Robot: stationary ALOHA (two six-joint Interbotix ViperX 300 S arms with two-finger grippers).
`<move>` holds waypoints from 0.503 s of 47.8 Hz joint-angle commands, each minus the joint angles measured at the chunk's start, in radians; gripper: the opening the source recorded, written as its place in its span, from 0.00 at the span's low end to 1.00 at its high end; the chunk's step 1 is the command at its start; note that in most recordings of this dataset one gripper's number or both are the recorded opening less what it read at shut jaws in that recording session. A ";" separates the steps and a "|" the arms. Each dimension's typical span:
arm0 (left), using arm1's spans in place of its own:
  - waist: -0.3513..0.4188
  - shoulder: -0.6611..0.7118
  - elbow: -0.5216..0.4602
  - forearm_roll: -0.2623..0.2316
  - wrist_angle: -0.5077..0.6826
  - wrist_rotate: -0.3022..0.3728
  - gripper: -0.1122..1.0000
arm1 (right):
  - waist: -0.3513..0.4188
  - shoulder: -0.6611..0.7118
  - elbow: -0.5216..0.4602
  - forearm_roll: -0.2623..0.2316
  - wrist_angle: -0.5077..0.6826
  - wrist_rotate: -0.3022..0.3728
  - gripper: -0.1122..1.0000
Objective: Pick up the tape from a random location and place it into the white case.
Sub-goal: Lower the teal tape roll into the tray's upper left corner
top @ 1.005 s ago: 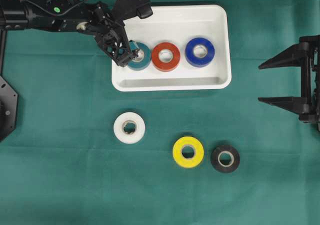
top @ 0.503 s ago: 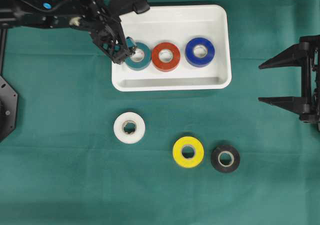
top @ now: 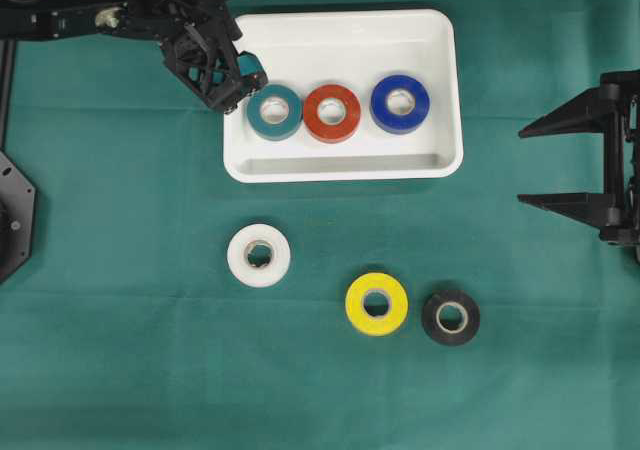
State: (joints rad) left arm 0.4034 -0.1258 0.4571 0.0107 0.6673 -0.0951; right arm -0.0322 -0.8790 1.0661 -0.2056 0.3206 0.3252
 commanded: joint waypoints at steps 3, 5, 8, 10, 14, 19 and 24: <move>-0.074 -0.035 -0.012 0.003 -0.006 0.003 0.98 | 0.000 0.003 -0.023 -0.002 -0.003 0.003 0.85; -0.101 -0.041 -0.011 0.003 -0.014 0.003 0.98 | 0.002 0.003 -0.023 -0.002 -0.003 0.003 0.85; -0.146 -0.049 -0.011 0.003 -0.026 0.003 0.98 | 0.002 0.003 -0.023 -0.002 -0.003 0.003 0.85; -0.183 -0.057 -0.009 0.003 -0.035 0.003 0.98 | 0.000 0.003 -0.025 -0.002 -0.005 0.003 0.85; -0.238 -0.069 -0.006 0.003 -0.046 0.003 0.98 | 0.002 0.003 -0.025 -0.002 -0.003 0.003 0.85; -0.304 -0.083 0.002 0.003 -0.063 0.003 0.98 | 0.000 0.003 -0.023 -0.002 -0.005 0.005 0.85; -0.339 -0.091 0.008 0.003 -0.080 0.003 0.98 | 0.000 0.003 -0.025 -0.002 -0.005 0.005 0.85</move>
State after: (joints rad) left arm 0.0828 -0.1887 0.4740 0.0123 0.6059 -0.0936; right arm -0.0322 -0.8790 1.0661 -0.2056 0.3206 0.3283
